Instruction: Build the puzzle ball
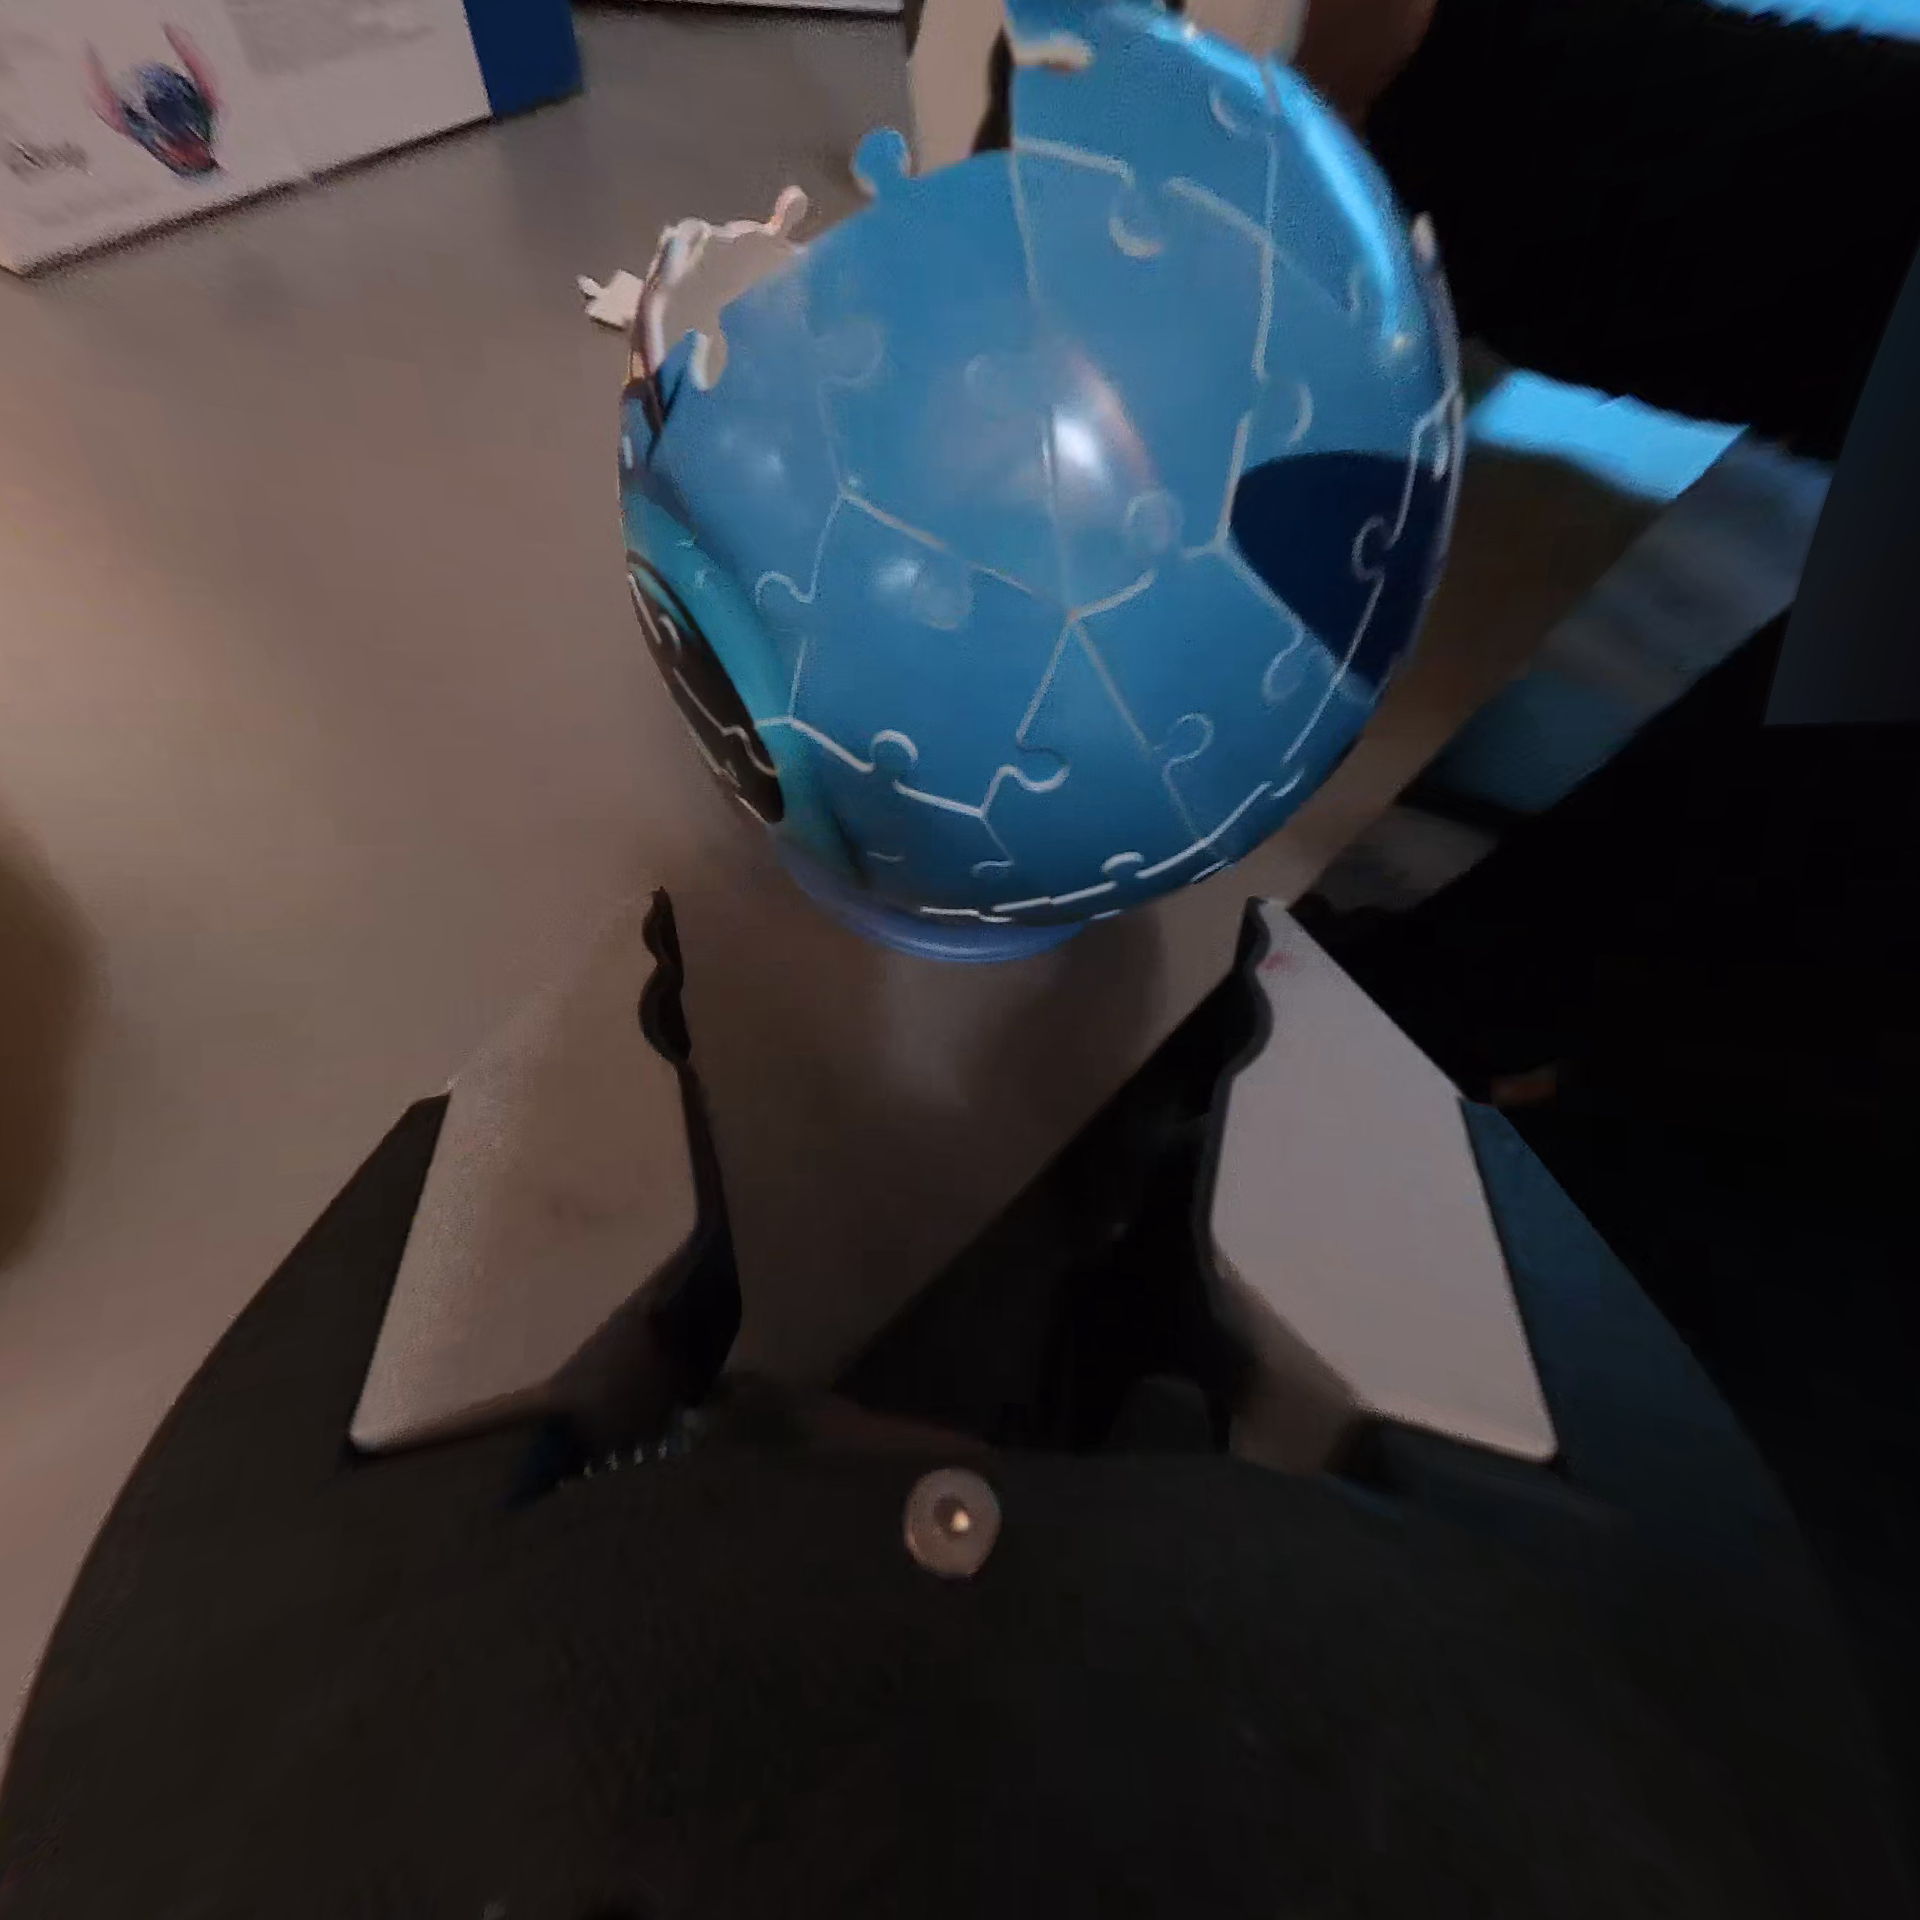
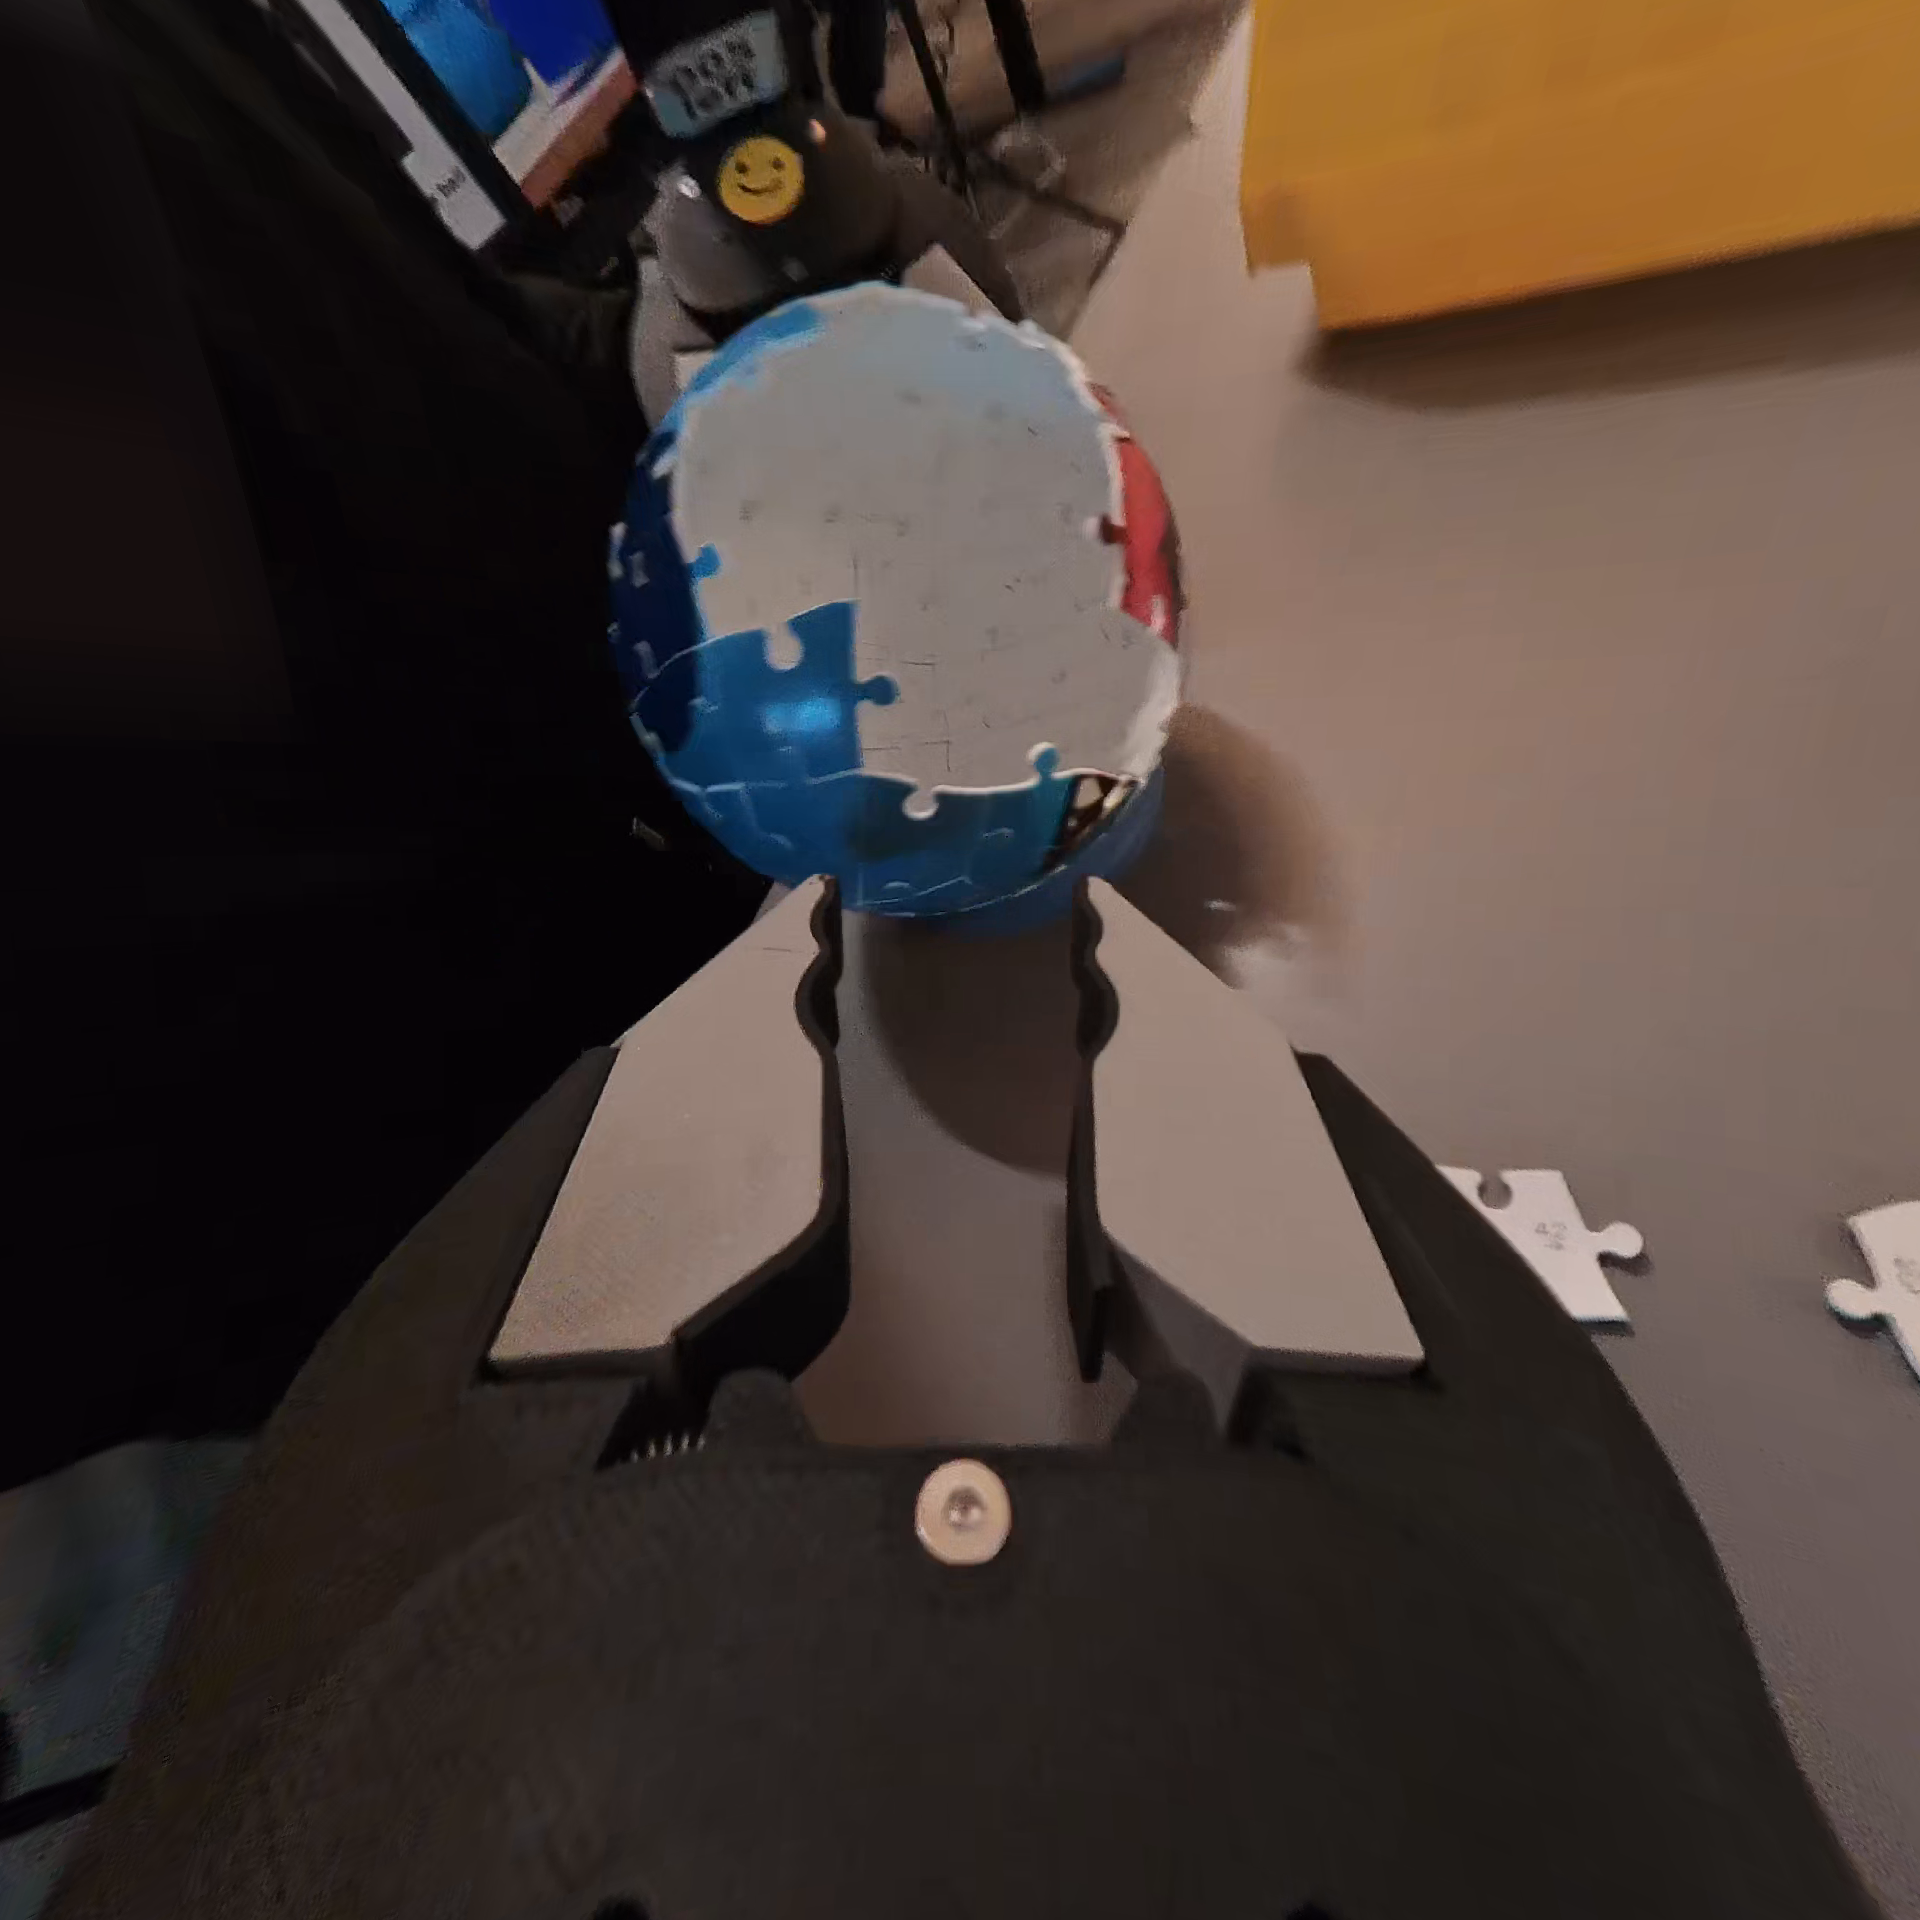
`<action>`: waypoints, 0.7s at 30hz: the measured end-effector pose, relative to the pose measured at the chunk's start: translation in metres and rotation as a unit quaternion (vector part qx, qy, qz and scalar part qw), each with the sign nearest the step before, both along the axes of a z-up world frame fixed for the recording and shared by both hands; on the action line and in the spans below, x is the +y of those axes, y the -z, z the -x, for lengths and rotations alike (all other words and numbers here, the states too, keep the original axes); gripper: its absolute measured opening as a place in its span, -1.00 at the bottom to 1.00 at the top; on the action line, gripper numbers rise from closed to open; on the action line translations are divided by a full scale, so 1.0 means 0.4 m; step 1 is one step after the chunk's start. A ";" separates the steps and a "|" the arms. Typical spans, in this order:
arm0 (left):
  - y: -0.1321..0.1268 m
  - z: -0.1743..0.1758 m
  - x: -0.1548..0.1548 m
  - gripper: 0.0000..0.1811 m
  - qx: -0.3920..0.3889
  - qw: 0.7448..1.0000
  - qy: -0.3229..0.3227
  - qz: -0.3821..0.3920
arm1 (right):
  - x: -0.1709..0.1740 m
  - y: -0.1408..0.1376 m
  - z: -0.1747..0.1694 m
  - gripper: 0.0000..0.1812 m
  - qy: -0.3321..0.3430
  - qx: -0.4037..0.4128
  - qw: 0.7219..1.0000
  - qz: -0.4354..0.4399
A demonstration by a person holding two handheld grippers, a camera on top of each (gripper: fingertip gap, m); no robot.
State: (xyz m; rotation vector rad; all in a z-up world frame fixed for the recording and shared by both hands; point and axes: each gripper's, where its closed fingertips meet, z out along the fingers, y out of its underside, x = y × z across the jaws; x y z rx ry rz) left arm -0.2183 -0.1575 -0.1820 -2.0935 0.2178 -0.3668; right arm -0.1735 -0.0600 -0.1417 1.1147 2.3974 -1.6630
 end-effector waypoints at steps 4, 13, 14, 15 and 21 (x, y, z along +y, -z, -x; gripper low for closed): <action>0.012 0.044 0.002 0.13 0.104 0.994 0.014 -0.010 | -0.017 -0.026 -0.016 -0.44 0.071 0.112 0.991 0.001; 0.011 0.052 0.008 0.12 0.075 0.986 0.152 -0.005 | -0.058 0.032 -0.012 -0.03 0.213 0.161 0.958 -0.104; 0.009 0.046 0.011 0.12 0.071 0.984 0.164 -0.003 | -0.060 0.038 -0.007 0.02 0.214 0.166 0.955 -0.124; 0.005 0.041 0.014 0.11 0.070 0.982 0.175 -0.006 | -0.064 0.042 -0.003 0.05 0.212 0.172 0.952 -0.140; -0.026 0.018 0.024 -0.03 0.069 0.979 0.188 -0.048 | -0.106 0.042 0.008 0.05 0.204 0.211 0.937 -0.188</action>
